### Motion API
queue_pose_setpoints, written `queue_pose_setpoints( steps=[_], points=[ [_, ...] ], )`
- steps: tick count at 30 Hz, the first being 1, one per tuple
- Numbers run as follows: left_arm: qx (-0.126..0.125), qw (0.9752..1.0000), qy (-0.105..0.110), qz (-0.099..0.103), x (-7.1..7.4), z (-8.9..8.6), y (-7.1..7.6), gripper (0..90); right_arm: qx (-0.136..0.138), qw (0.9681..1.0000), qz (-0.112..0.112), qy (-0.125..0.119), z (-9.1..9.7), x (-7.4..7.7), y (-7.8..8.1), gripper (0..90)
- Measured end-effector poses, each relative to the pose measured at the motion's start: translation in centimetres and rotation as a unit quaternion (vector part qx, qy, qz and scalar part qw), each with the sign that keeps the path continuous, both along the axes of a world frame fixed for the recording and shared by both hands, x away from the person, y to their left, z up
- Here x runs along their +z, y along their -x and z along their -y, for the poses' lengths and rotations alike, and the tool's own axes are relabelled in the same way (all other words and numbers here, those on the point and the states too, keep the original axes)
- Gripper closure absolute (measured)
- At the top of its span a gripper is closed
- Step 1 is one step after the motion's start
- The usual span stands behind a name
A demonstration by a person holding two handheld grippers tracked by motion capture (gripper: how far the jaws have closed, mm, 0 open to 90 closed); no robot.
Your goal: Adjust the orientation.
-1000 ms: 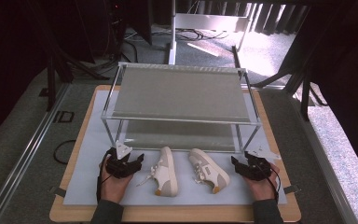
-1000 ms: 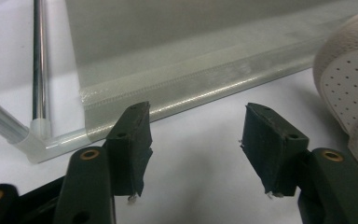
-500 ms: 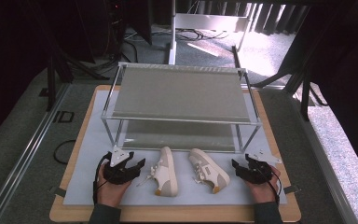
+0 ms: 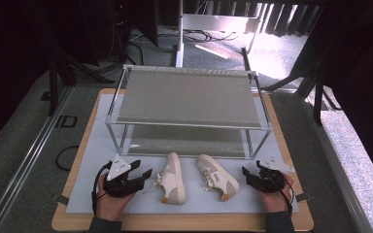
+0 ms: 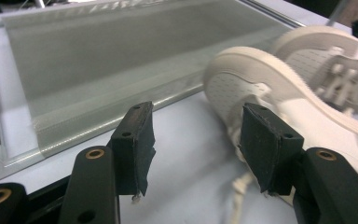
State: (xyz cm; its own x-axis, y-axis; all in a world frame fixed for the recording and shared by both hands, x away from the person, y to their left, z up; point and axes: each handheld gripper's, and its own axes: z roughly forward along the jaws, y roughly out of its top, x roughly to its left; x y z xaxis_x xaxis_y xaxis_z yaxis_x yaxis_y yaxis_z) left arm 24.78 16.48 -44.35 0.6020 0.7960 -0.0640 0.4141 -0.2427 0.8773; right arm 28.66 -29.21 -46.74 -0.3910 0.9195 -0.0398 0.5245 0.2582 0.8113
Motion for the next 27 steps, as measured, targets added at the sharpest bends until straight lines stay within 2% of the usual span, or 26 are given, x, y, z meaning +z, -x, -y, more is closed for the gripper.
queue_pose_setpoints(
  steps=[5, 9, 10, 12, 16, 20, 24, 27],
  points=[
    [-0.019, 0.9997, -0.017, -0.005, -0.6, 0.2, 1.2, 44.2, -0.001, 1.0000, 0.005, -0.002, 0.3, 0.3, 0.4, 35.9],
    [-0.032, 0.9990, -0.026, -0.020, -1.7, 0.5, 1.7, 44.3, -0.003, 1.0000, 0.008, -0.004, 0.4, 0.4, 0.5, 35.9],
    [-0.035, 0.9985, -0.029, -0.031, -2.1, 0.7, 1.7, 44.2, -0.004, 0.9999, 0.009, -0.003, 0.4, 0.4, 0.6, 35.9],
    [-0.039, 0.9978, -0.038, -0.036, -2.5, 1.0, 1.6, 44.2, -0.004, 0.9999, 0.011, -0.003, 0.3, 0.5, 0.6, 35.9],
    [-0.052, 0.9970, -0.036, -0.045, -3.0, 1.7, 1.2, 44.4, -0.002, 0.9999, 0.015, -0.002, 0.2, 0.6, 0.6, 35.9],
    [-0.059, 0.9961, -0.035, -0.055, -3.3, 2.4, 0.6, 48.3, -0.003, 0.9999, 0.013, -0.002, 0.3, 0.5, 0.6, 35.9],
    [-0.067, 0.9958, -0.028, -0.055, -3.2, 2.7, 0.2, 53.6, -0.004, 0.9999, 0.010, -0.001, 0.3, 0.4, 0.5, 35.9],
    [-0.075, 0.9953, -0.032, -0.053, -3.3, 3.1, -0.1, 53.5, -0.003, 0.9999, 0.010, 0.001, 0.2, 0.4, 0.5, 35.9]
  ],
)
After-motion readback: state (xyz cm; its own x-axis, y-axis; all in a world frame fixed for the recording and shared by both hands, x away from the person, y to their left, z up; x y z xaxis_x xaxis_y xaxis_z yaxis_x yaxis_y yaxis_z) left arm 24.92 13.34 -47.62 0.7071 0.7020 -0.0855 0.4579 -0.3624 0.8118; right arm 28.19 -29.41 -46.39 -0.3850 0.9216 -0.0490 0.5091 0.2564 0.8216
